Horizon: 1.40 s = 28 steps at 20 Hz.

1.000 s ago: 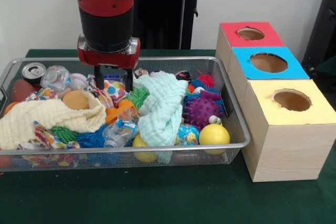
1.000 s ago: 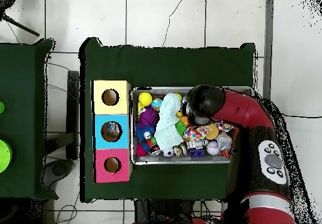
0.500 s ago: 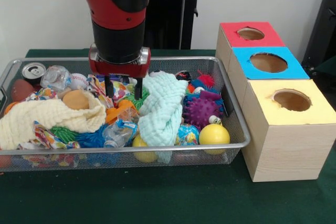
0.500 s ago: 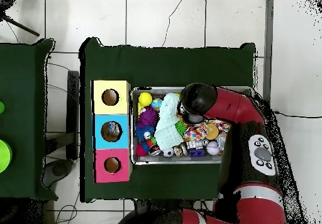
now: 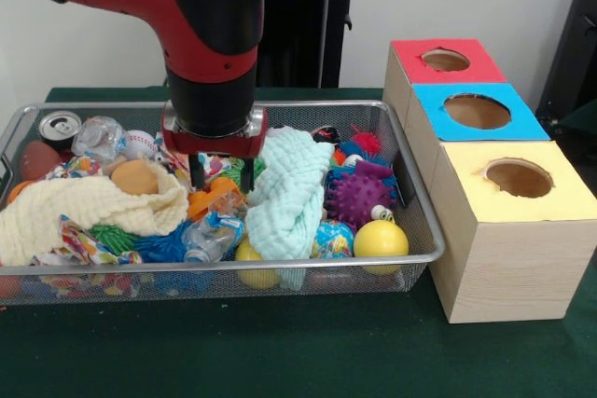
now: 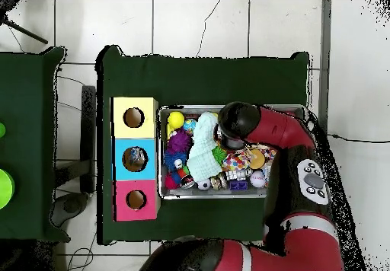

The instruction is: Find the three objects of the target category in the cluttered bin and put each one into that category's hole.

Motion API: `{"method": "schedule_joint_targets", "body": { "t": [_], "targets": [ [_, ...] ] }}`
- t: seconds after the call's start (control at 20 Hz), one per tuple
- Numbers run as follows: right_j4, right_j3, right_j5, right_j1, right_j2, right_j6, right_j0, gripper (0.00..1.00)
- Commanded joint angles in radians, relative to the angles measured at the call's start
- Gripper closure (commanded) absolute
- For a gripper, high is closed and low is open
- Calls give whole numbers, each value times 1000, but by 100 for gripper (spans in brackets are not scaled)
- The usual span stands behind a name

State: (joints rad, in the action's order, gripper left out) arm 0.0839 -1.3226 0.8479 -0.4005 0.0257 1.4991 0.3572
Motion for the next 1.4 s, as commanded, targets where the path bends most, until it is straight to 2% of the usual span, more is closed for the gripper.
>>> {"method": "schedule_joint_targets", "body": {
  "t": [0.05,0.3,0.5,0.6,0.75,1.4],
  "targets": [
    [-38,-12,-76,47,-45,175,26,0],
    [-38,-24,-86,37,-40,180,23,0],
    [-49,-65,-161,47,-64,182,42,0],
    [-49,-52,-158,59,-60,187,36,0],
    [-53,-74,-182,50,-54,201,33,0],
    [-67,-80,-225,78,-73,177,47,0]
  ]
}}
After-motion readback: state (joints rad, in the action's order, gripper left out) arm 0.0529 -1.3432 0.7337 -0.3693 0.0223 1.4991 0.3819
